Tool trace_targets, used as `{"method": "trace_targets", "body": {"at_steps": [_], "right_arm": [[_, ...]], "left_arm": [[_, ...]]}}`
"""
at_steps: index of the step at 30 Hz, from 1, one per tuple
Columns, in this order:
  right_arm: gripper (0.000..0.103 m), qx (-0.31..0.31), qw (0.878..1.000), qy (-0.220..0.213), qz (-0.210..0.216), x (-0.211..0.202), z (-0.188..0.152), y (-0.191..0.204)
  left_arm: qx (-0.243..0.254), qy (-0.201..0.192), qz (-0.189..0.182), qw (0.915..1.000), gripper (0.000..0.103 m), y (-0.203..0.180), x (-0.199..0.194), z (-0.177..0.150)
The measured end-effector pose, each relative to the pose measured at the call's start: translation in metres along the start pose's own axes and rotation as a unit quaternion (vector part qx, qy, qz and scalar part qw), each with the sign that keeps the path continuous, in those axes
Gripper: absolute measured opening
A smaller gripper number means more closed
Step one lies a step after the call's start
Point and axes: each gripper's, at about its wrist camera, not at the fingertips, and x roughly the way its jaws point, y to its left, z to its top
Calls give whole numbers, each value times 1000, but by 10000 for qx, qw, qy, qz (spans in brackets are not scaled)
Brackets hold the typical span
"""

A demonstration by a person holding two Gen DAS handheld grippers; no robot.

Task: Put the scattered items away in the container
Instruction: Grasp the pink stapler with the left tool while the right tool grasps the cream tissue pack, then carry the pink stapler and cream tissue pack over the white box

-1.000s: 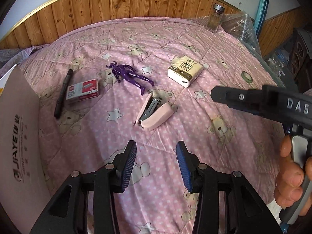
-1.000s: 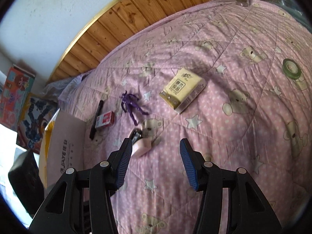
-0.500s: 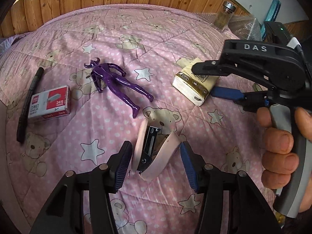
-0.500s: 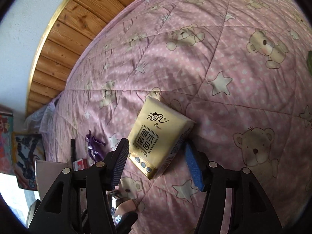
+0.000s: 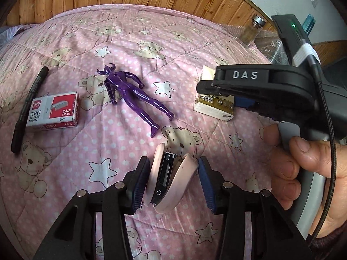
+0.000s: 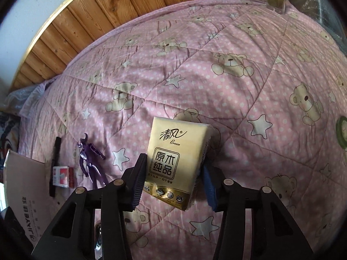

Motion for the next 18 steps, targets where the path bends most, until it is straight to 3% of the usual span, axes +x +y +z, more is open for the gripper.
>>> {"method": "trace_targets", "body": {"at_steps": [18], "right_arm": [[40, 22, 9990, -336, 309, -67, -40, 2]], "left_arm": [[-145, -300, -101, 9994, 47, -8, -48, -18]]}}
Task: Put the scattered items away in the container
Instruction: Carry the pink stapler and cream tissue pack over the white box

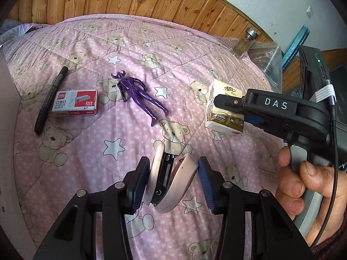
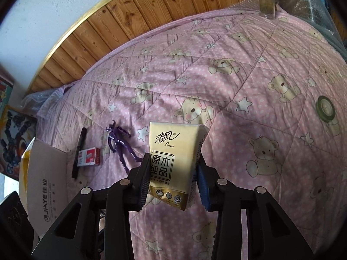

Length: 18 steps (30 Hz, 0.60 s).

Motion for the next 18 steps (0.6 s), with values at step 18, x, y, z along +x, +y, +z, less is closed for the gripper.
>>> {"method": "trace_targets", "body": {"at_steps": [18], "right_arm": [[40, 21, 9998, -16, 209, -61, -77, 16]], "left_arm": [[-108, -200, 144, 9996, 47, -4, -80, -61]]}}
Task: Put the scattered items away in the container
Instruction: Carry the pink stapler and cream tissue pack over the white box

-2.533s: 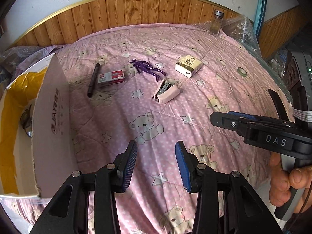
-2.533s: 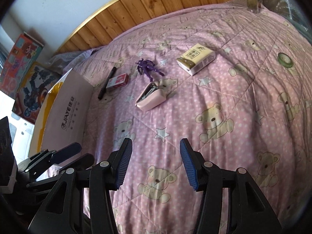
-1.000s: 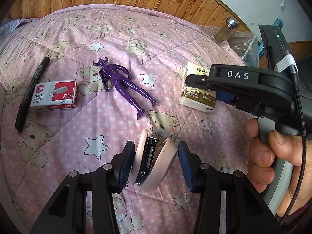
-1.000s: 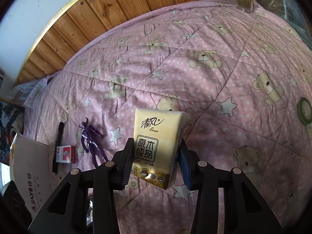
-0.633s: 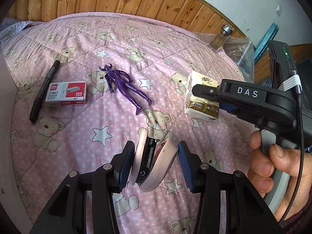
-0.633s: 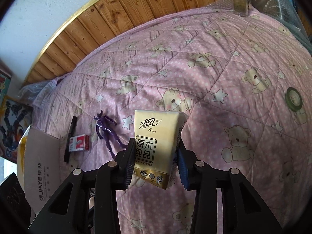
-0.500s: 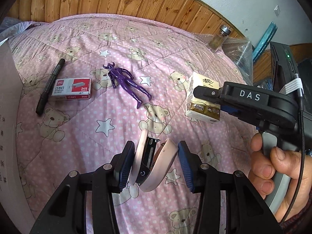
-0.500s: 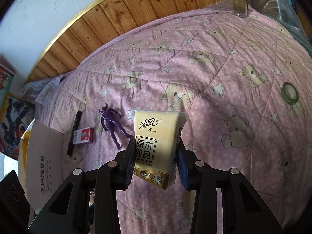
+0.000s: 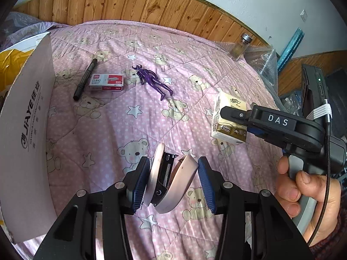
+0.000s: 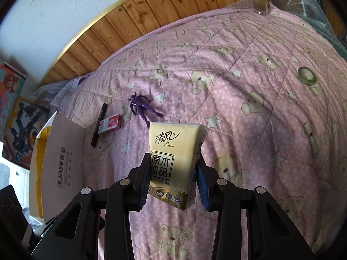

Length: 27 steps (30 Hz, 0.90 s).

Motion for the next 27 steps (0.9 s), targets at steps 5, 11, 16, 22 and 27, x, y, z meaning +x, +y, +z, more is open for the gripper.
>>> {"method": "trace_targets", "body": {"at_steps": [5, 11, 16, 22, 27], "right_arm": [[40, -45, 9999, 122, 57, -5, -21, 5], [40, -175, 9997, 172, 87, -15, -41, 13], [40, -240, 9994, 226, 137, -21, -55, 20], [40, -275, 9991, 258, 175, -28, -70, 25], [40, -371, 9988, 221, 209, -38, -77, 32]], "left_arm": [[5, -77, 75, 9999, 47, 2, -18, -10], [-14, -177, 111, 9998, 47, 3, -36, -20], [-12, -218, 101, 9997, 47, 2, -45, -28], [1, -305, 91, 9995, 47, 1, -58, -36], [-20, -363, 89, 9993, 47, 3, -68, -43]]}}
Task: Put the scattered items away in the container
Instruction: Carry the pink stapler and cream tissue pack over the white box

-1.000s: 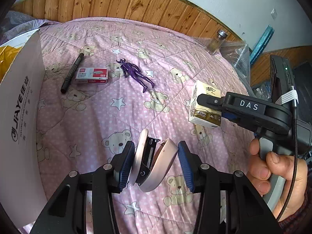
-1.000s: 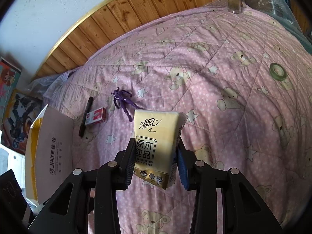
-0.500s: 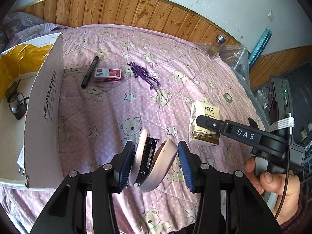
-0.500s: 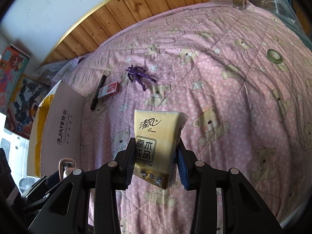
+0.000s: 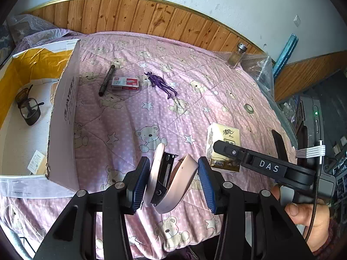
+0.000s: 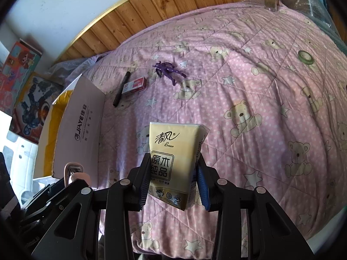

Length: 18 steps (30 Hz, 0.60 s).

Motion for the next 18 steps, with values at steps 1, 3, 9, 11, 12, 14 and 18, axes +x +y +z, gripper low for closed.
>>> {"method": "trace_targets", "body": {"at_steps": [1, 3, 9, 11, 12, 14, 18], "right_arm": [[40, -21, 10000, -4, 7, -1, -2, 2], [40, -65, 10000, 11, 36, -3, -5, 7], [40, -263, 9995, 65, 140, -8, -17, 25], [40, -336, 9993, 52, 176, -12, -19, 32], [40, -374, 9991, 42, 188, -14, -19, 36], [40, -450, 9987, 25, 226, -17, -20, 43], [40, -624, 9976, 8, 295, -23, -22, 60]], "left_arm": [[-12, -7, -1, 10000, 47, 1, -2, -2], [-35, -20, -10, 10000, 47, 2, -6, -6], [-153, -103, -32, 9998, 47, 7, -20, -14], [-192, -154, -44, 9997, 47, 10, -26, -15], [-207, -186, -45, 9996, 47, 11, -29, -14], [-238, -245, -62, 9994, 47, 13, -35, -14], [-295, -364, -91, 9989, 47, 19, -46, -13]]}}
